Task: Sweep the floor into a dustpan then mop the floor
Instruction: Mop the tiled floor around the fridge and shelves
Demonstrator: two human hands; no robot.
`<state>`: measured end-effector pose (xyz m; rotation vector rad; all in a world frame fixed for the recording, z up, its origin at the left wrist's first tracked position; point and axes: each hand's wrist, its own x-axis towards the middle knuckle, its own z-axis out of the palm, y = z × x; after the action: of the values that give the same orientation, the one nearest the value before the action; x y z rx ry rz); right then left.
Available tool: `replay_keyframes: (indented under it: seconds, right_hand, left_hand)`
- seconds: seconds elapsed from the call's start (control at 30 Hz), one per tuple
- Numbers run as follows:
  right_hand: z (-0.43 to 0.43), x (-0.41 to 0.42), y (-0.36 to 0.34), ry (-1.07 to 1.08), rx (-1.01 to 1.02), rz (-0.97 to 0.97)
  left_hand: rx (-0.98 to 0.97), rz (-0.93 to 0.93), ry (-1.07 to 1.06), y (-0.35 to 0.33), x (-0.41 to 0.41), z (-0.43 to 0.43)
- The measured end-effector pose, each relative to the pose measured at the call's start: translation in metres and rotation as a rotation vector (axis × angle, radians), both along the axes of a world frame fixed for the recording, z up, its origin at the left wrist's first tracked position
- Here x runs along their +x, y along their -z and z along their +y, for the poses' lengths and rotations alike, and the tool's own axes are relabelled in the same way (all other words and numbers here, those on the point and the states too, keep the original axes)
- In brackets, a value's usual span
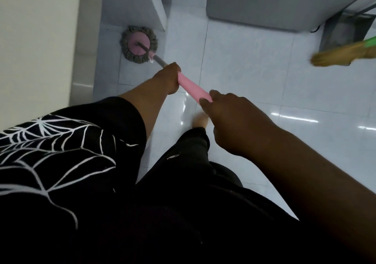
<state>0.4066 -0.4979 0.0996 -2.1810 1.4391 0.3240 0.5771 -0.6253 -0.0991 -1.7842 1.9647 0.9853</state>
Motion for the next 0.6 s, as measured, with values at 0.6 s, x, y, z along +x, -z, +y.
replay_keyframes:
  seconds: [0.6]
  right_hand:
    - [0.258, -0.018, -0.055, 0.257, 0.015, 0.059]
  left_hand:
    - [0.029, 0.088, 0.259, -0.019, -0.061, 0.228]
